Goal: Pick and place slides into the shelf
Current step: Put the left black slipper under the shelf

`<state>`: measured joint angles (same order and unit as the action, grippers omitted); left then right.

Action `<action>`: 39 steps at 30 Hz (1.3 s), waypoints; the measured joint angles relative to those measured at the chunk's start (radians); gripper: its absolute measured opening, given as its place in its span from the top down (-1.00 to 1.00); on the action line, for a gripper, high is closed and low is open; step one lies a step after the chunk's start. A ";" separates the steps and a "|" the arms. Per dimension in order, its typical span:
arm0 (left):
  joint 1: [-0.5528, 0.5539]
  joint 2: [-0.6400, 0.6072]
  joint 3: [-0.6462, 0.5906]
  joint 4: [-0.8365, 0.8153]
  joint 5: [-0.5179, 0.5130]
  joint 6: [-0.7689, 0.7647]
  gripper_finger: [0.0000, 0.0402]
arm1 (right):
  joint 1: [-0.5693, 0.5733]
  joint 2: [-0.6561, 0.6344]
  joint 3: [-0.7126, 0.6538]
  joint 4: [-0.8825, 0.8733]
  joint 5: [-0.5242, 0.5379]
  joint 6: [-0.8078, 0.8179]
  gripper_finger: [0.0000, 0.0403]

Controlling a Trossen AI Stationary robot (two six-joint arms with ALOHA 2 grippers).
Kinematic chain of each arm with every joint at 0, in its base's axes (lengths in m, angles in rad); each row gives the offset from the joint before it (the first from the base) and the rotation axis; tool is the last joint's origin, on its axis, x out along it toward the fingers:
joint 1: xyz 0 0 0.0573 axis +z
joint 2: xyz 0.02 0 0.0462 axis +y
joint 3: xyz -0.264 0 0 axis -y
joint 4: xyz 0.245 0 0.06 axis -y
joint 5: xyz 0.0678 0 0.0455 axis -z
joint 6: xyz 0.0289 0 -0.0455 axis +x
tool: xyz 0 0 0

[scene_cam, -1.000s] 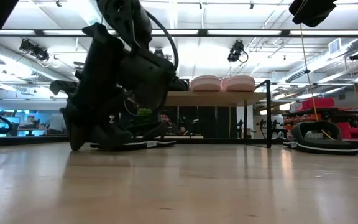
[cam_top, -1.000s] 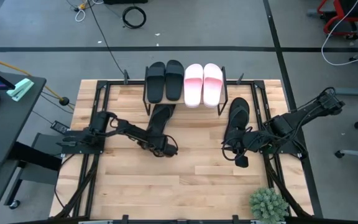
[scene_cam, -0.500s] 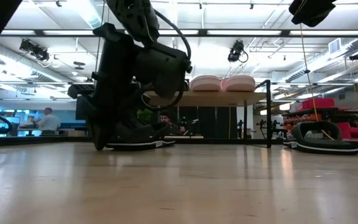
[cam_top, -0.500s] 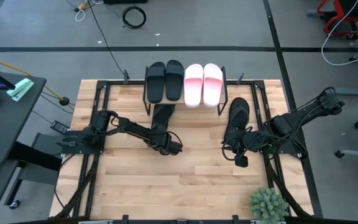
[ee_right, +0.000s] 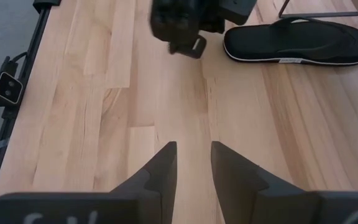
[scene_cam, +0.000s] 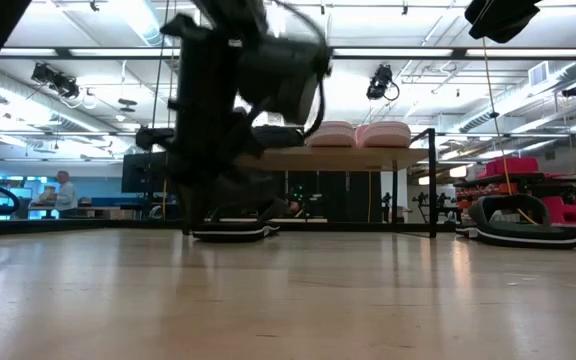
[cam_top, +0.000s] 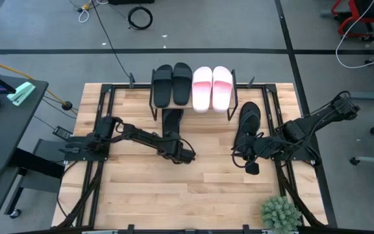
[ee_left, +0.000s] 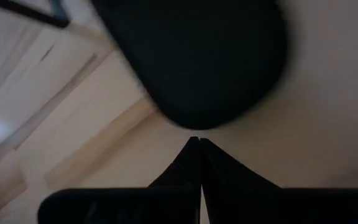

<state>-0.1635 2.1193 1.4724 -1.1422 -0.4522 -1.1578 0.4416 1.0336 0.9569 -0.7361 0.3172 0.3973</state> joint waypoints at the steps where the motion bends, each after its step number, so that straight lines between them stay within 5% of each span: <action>1: -0.004 0.000 0.017 0.003 -0.004 0.000 0.98 | 0.000 0.000 0.000 0.000 0.000 0.000 0.48; 20: 0.034 0.009 0.039 0.123 -0.008 0.099 0.99 | 0.000 0.000 0.000 0.000 0.000 0.003 0.48; 39: 0.213 0.005 0.040 0.151 0.004 0.224 0.99 | 0.000 0.000 0.000 0.000 0.000 0.004 0.48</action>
<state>0.0494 2.1242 1.5120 -0.9909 -0.4480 -0.9333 0.4418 1.0332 0.9569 -0.7364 0.3176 0.4009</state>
